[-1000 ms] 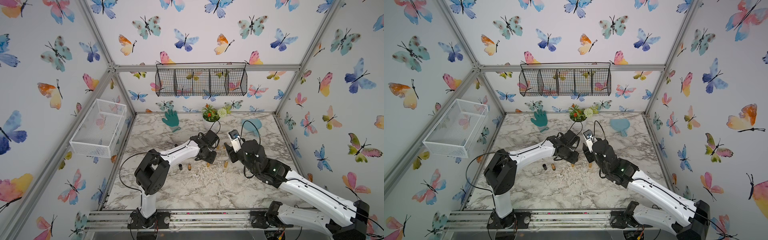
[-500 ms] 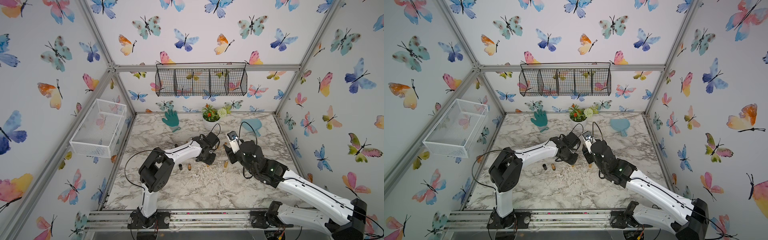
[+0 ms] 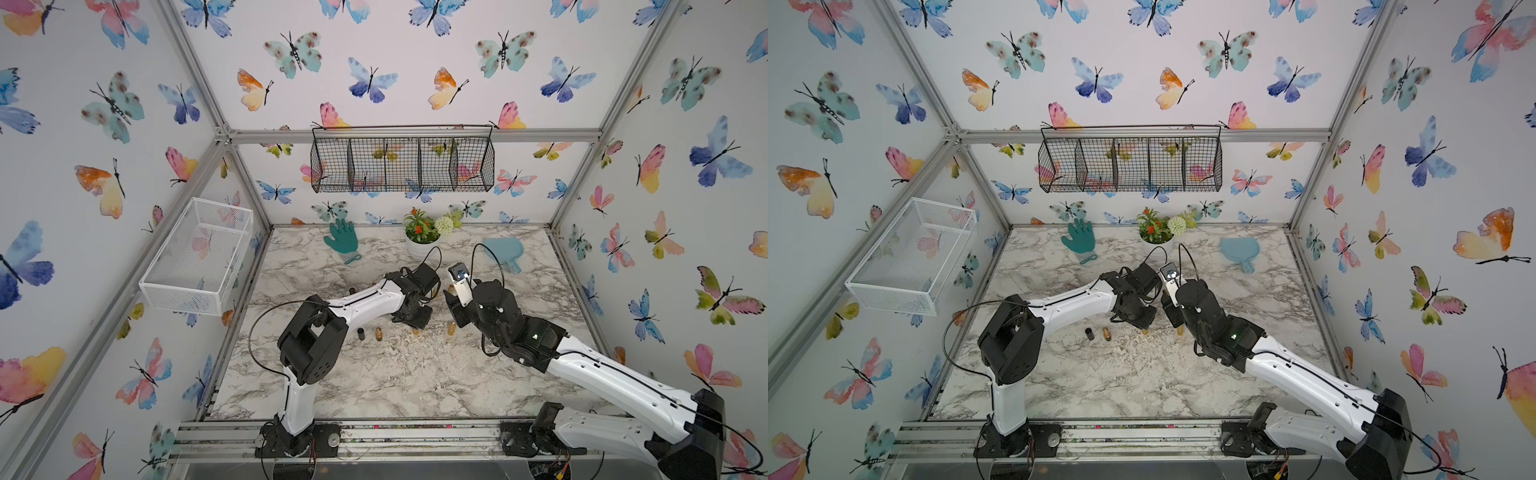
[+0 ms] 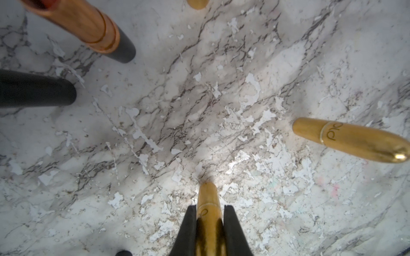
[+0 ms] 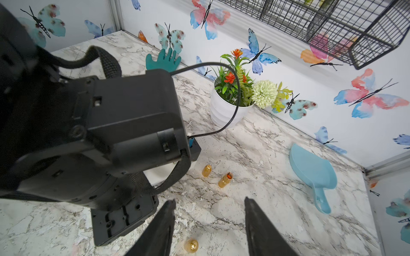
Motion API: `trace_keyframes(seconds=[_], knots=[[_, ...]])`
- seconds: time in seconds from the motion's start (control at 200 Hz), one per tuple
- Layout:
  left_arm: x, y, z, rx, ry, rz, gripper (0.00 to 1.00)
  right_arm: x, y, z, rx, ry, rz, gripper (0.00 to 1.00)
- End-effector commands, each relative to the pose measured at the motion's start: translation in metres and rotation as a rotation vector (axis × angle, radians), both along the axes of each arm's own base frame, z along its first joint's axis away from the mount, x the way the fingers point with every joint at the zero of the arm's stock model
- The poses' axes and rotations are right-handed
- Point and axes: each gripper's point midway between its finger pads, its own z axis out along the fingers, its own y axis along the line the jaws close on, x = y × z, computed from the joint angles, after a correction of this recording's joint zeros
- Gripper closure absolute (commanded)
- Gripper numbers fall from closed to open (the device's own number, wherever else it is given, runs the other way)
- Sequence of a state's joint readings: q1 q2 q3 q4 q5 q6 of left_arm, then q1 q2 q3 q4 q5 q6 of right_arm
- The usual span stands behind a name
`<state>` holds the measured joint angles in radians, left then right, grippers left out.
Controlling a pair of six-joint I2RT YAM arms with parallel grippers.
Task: Open the lipstick cap
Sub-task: Pick up the lipstick at the center of the board, then open the cover of the lipstick.
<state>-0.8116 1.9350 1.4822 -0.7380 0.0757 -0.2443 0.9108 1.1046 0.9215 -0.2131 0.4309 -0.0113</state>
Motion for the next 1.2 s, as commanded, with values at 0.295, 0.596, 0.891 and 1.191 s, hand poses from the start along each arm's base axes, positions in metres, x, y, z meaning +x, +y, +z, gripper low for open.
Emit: trace_keyframes(seconds=[0.295, 0.596, 0.891, 1.191], knots=[[0.0, 0.048, 0.111, -0.422, 0.145, 0.121, 1.0, -0.005, 0.072, -0.052, 0.094, 0.258, 0.397, 0.43], [-0.003, 0.082, 0.125, -0.565, 0.174, 0.183, 1.0, 0.0, 0.116, -0.062, 0.103, 0.307, 0.562, 0.43], [0.001, 0.09, 0.123, -0.604, 0.181, 0.198, 1.0, -0.006, 0.145, -0.067, 0.126, 0.381, 0.7, 0.42], [0.006, 0.093, 0.128, -0.627, 0.18, 0.2, 1.0, -0.016, 0.153, -0.096, 0.099, 0.499, 0.768, 0.47]])
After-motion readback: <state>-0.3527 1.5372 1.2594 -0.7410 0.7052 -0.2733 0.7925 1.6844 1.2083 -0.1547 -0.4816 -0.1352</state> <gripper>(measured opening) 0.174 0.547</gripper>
